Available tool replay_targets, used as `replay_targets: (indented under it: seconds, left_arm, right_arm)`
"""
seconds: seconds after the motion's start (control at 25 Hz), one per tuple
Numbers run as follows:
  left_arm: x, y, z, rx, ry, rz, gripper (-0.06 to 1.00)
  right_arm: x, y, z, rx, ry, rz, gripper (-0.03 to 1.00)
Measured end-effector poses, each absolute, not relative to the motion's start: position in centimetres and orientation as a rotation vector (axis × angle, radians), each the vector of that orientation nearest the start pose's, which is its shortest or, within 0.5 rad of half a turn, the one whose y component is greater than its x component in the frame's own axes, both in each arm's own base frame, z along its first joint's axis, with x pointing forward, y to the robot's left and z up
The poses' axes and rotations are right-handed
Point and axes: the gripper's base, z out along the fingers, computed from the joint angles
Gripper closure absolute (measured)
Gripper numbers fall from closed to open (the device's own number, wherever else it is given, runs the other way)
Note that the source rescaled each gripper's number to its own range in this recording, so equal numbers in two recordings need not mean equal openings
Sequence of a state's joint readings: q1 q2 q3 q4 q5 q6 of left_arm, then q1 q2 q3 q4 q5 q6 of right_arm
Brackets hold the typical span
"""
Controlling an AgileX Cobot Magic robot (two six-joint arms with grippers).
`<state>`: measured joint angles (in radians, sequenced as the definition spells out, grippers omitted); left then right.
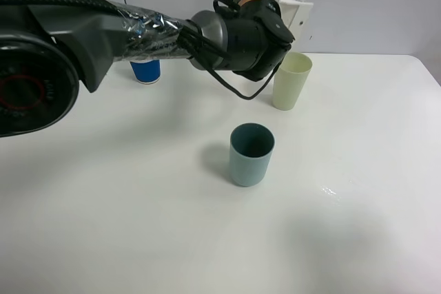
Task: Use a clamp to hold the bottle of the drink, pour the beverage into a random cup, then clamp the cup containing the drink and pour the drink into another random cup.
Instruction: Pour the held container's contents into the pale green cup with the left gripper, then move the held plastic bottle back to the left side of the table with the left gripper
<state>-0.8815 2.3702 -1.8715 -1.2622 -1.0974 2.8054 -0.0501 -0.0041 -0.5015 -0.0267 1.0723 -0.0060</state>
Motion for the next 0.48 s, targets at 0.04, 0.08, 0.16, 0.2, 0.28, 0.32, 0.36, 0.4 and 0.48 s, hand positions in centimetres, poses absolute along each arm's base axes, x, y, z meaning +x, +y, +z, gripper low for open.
replay_targets:
  seconds: [0.04, 0.08, 0.16, 0.2, 0.28, 0.32, 0.36, 0.4, 0.48]
  left_arm:
    - [38.7, -34.9, 22.3, 1.206, 1.199, 1.434, 0.89]
    - [38.6, -34.8, 22.8, 1.181, 1.222, 1.395, 0.89]
    - [38.3, -34.5, 23.7, 1.142, 1.259, 1.318, 0.89]
    - [38.1, -34.4, 24.2, 1.118, 1.278, 1.270, 0.89]
    - [37.6, -33.9, 24.9, 1.067, 1.321, 1.170, 0.89]
    - [37.2, -33.5, 25.3, 1.045, 1.344, 1.121, 0.89]
    - [36.8, -33.1, 25.8, 1.008, 1.373, 1.061, 0.89]
    - [36.6, -32.5, 25.9, 0.978, 1.403, 1.009, 0.89]
    - [35.8, -31.2, 26.7, 0.903, 1.454, 0.893, 0.89]
  right_arm:
    - [-0.6, -0.2, 27.7, 0.047, 2.050, -0.067, 0.21]
    - [-0.6, -0.2, 27.7, 0.047, 2.050, -0.067, 0.21]
    - [-0.6, -0.2, 27.7, 0.047, 2.050, -0.067, 0.21]
    - [-0.6, -0.2, 27.7, 0.047, 2.050, -0.067, 0.21]
    - [-0.6, -0.2, 27.7, 0.047, 2.050, -0.067, 0.21]
    - [-0.6, -0.2, 27.7, 0.047, 2.050, -0.067, 0.21]
    - [-0.6, -0.2, 27.7, 0.047, 2.050, -0.067, 0.21]
    - [-0.6, -0.2, 27.7, 0.047, 2.050, -0.067, 0.21]
    - [-0.6, -0.2, 27.7, 0.047, 2.050, -0.067, 0.21]
